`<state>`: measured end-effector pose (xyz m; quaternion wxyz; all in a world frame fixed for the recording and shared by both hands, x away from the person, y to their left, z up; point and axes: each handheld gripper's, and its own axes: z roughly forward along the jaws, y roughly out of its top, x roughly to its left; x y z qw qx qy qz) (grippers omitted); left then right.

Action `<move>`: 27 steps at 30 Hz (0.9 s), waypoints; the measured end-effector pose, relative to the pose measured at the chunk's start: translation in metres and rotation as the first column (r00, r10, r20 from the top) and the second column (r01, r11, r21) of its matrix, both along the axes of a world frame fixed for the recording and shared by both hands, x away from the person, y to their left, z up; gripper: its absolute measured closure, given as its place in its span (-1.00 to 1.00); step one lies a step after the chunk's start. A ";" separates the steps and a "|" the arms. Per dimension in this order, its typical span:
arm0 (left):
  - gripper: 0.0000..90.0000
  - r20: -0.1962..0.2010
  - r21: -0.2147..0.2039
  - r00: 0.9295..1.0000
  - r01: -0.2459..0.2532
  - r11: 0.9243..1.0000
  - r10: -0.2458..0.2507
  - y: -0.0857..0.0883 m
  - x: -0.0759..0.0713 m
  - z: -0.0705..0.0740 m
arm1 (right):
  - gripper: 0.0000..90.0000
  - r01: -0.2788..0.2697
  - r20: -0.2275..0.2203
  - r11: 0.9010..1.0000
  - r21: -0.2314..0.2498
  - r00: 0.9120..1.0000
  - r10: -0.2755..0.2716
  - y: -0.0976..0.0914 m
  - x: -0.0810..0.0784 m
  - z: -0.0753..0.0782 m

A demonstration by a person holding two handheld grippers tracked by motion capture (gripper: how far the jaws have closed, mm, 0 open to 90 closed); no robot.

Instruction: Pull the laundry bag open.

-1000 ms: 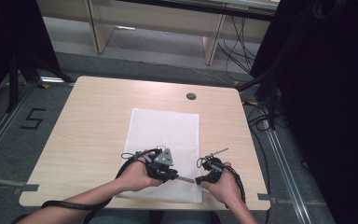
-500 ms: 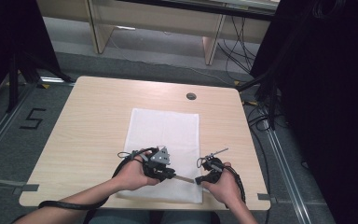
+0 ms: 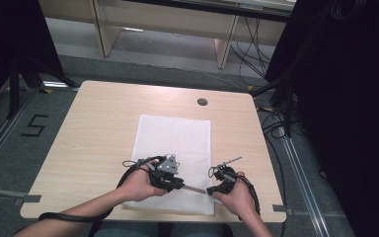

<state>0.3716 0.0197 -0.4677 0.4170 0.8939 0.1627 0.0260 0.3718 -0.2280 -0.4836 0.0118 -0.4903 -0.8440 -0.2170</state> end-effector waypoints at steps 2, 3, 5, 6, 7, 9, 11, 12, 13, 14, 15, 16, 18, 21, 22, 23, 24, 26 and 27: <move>0.83 -0.011 -0.005 1.000 -0.010 1.000 0.010 0.001 0.000 0.001 | 1.00 0.001 0.000 1.000 0.001 1.000 -0.001 0.000 0.000 0.000; 0.83 0.005 -0.005 1.000 0.001 1.000 -0.001 0.003 0.001 0.001 | 1.00 0.001 0.000 1.000 0.002 1.000 -0.001 0.000 0.000 0.000; 0.83 -0.006 -0.004 1.000 -0.011 1.000 0.011 0.004 0.000 0.001 | 1.00 -0.002 -0.003 1.000 0.002 1.000 0.002 0.000 0.000 0.000; 0.83 0.001 -0.001 1.000 0.000 1.000 0.000 0.004 0.001 0.001 | 1.00 0.000 -0.002 1.000 0.002 1.000 0.000 0.000 0.000 0.000; 0.83 0.001 -0.001 1.000 0.000 1.000 0.000 0.004 0.001 0.001 | 1.00 0.000 -0.002 1.000 0.002 1.000 0.000 0.000 0.000 0.000; 0.83 -0.009 -0.003 1.000 -0.010 1.000 0.010 0.004 0.000 0.001 | 1.00 0.000 -0.001 1.000 0.000 1.000 0.000 0.000 0.000 0.000; 0.83 -0.009 -0.005 1.000 -0.009 1.000 0.009 0.004 0.000 0.001 | 1.00 0.001 0.001 1.000 0.001 1.000 -0.001 0.000 0.000 0.000; 0.83 -0.009 -0.005 1.000 -0.009 1.000 0.009 0.004 0.000 0.001 | 1.00 0.001 0.001 1.000 0.001 1.000 -0.001 0.000 0.000 0.000; 0.83 -0.008 -0.004 1.000 -0.008 1.000 0.008 0.004 0.000 0.001 | 1.00 0.001 0.001 1.000 0.001 1.000 -0.001 0.000 0.000 0.000; 0.83 -0.008 -0.004 1.000 -0.008 1.000 0.008 0.004 0.000 0.001 | 1.00 0.002 0.001 1.000 0.003 1.000 -0.002 0.000 0.000 0.000; 0.83 -0.008 -0.005 1.000 -0.006 1.000 0.006 0.005 0.000 0.001 | 1.00 0.002 0.002 1.000 0.004 1.000 -0.002 0.000 0.000 0.000; 0.83 -0.010 -0.011 1.000 -0.005 1.000 0.004 0.004 0.000 0.001 | 1.00 0.002 0.002 1.000 0.004 1.000 -0.002 0.000 0.000 0.000; 0.83 -0.012 -0.010 1.000 -0.002 1.000 0.002 0.005 0.000 0.000 | 1.00 0.002 0.002 1.000 0.003 1.000 -0.002 0.000 0.000 0.000; 0.83 -0.005 -0.009 1.000 0.003 1.000 -0.003 0.006 0.001 0.002 | 1.00 0.001 0.002 1.000 0.004 1.000 -0.001 0.000 0.000 0.000; 0.83 -0.008 -0.007 1.000 -0.006 1.000 0.006 0.007 0.001 0.002 | 1.00 0.003 0.002 1.000 0.004 1.000 -0.003 0.000 0.000 0.000; 0.83 -0.008 -0.007 1.000 -0.006 1.000 0.006 0.007 0.001 0.002 | 1.00 0.000 0.001 1.000 0.004 1.000 0.000 0.000 0.000 0.000; 0.83 -0.010 -0.009 1.000 -0.007 1.000 0.007 0.009 0.002 0.003 | 1.00 0.001 0.000 1.000 0.004 1.000 -0.001 0.000 0.000 0.000; 0.83 -0.010 -0.003 1.000 -0.008 1.000 0.008 0.011 0.002 0.003 | 1.00 0.002 0.001 1.000 0.003 1.000 -0.002 0.000 0.000 0.000; 0.83 -0.010 -0.003 1.000 -0.008 1.000 0.008 0.011 0.002 0.003 | 1.00 0.004 0.003 1.000 0.006 1.000 -0.004 0.000 0.000 0.000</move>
